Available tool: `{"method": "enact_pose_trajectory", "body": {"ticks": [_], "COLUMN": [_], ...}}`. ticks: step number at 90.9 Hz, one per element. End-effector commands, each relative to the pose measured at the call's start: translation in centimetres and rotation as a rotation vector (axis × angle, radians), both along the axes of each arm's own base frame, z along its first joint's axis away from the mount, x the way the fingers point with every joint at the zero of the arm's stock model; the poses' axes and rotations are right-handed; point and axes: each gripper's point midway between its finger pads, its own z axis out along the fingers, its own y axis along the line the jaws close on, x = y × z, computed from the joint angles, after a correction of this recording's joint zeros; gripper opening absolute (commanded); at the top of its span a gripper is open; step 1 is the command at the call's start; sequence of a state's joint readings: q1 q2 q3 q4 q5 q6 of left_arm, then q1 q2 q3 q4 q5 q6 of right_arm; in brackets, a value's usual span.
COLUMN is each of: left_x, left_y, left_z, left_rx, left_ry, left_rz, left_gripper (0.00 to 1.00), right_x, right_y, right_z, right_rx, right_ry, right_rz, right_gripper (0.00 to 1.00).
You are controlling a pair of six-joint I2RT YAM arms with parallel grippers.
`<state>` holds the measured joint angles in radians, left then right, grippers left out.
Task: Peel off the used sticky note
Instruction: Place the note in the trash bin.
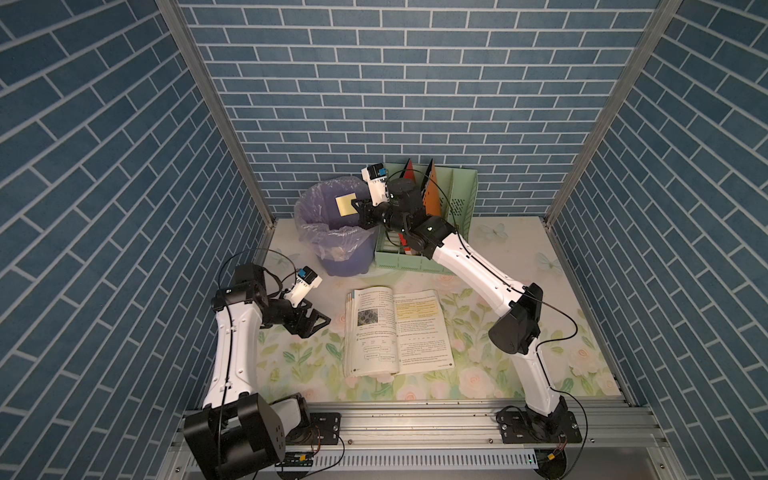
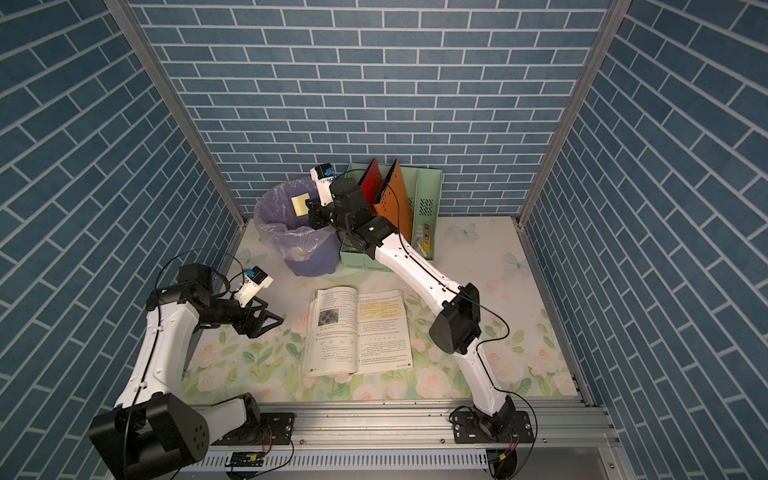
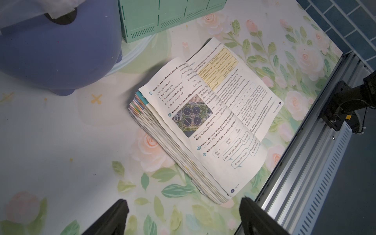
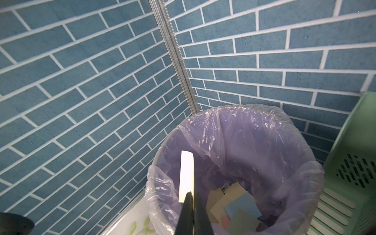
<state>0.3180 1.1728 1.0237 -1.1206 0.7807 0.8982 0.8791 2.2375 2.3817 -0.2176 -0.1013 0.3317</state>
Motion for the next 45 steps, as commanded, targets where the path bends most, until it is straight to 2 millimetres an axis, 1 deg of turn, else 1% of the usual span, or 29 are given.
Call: {"method": "enact_pose_trajectory", "body": {"ticks": [1,13,19,20,23,28,39,42,45], "left_x": [0.9,1.1,1.1,1.1,1.1,1.1,1.1,1.1,1.1], "left_y": [0.1,0.1,0.1,0.2,0.1,0.1,0.0,0.0,0.0], "left_z": [0.3,0.3,0.2,0.2,0.2,0.2,0.1,0.1,0.0], "left_rx": [-0.023,-0.025,-0.023,-0.022,-0.022,-0.025,-0.035,-0.038,-0.04], "left_ry": [-0.032,-0.031,-0.031,-0.032,-0.032,-0.031,-0.027,-0.025,-0.021], "left_rz": [0.014,0.013,0.012,0.012,0.012,0.011,0.009,0.009,0.01], "left_gripper": [0.97,0.97,0.97,0.97,0.97,0.97,0.97,0.97,0.97], "right_x": [1.3,2.4,2.7,2.7,2.8,2.8,2.7,2.6,2.5], "right_y": [0.6,1.3,1.5,1.5,1.7,1.7,1.4,1.2,1.1], "right_z": [2.2,1.5,1.7,1.8,2.0,2.3,3.3,3.6,3.8], "right_rx": [0.067,0.085,0.093,0.096,0.101,0.11,0.111,0.105,0.096], "right_ry": [-0.116,-0.139,-0.157,-0.161,-0.174,-0.191,-0.223,-0.234,-0.245], "right_rz": [-0.04,-0.063,-0.07,-0.07,-0.067,-0.065,-0.075,-0.077,-0.08], "right_gripper": [0.0,0.0,0.0,0.02,0.14,0.27,0.7,0.78,0.83]}}
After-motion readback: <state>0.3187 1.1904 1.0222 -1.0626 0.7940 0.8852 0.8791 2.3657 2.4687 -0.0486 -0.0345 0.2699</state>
